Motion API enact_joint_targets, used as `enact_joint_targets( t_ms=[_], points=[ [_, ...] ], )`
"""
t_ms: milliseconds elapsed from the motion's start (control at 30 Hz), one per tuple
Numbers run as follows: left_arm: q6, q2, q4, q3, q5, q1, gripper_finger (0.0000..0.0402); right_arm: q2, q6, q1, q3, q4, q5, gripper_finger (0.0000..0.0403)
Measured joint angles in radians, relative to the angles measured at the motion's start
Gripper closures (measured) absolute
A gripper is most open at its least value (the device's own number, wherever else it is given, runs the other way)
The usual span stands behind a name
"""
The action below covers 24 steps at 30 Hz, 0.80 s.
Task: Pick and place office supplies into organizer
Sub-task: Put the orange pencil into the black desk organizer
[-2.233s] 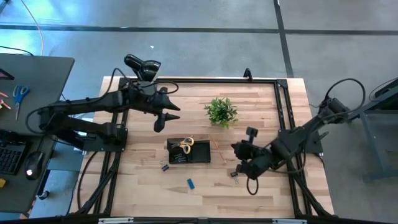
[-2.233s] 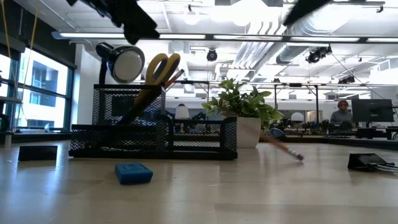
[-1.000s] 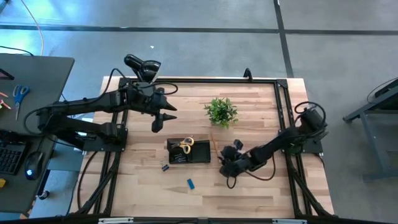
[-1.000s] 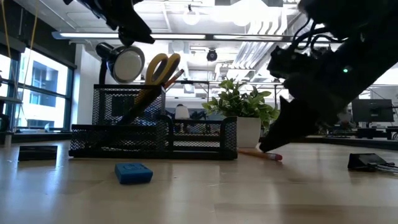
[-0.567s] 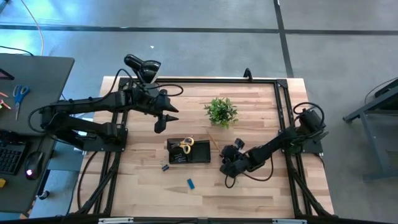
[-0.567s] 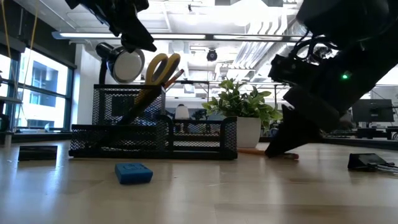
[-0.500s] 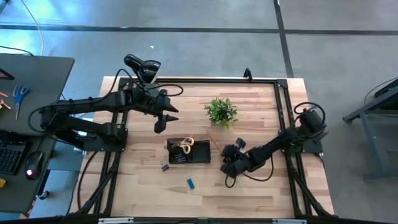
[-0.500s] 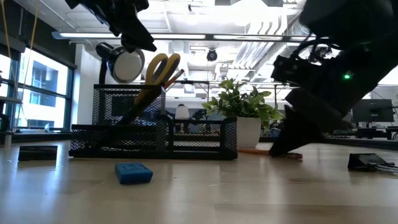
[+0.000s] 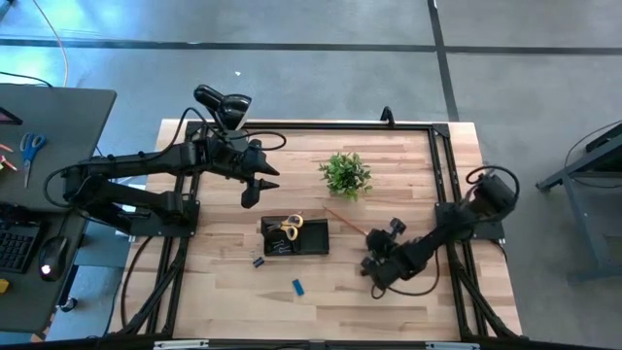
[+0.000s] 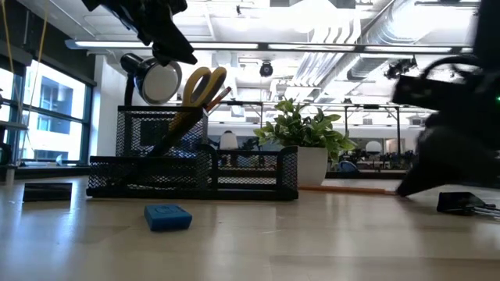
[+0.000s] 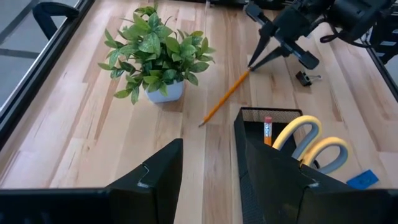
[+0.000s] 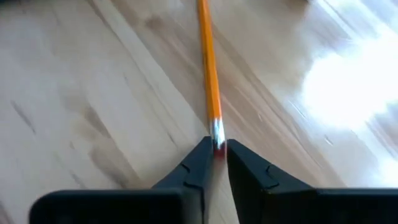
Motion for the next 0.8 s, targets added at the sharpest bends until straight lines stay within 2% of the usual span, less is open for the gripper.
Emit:
enact_joint_targets(
  t_ms=[100,200,333,467,700,800],
  points=[
    [0.000,0.000,0.002,0.000,0.000,0.000,0.0236,-0.029,0.034,0.042,-0.045,0.005,0.014,0.0376],
    [0.000,0.000,0.003,0.000,0.000,0.000,0.0236,-0.059,0.081,0.082,-0.121,0.085,0.045,0.0379],
    [-0.002,0.000,0.003,0.000,0.000,0.000,0.0236,-0.108,0.123,0.150,-0.219,0.213,0.115,0.0368],
    [-0.002,0.000,0.016,0.000,0.000,0.000,0.0236,-0.159,0.117,0.202,-0.254,0.260,0.165,0.0351],
    [-0.008,0.000,0.045,0.000,0.001,0.000,0.0236,-0.115,0.086,0.176,-0.255,0.336,0.283,0.0322],
    [-0.008,0.000,0.045,0.000,0.004,0.000,0.0236,-0.081,0.076,0.145,-0.254,0.361,0.281,0.0310]
  ],
)
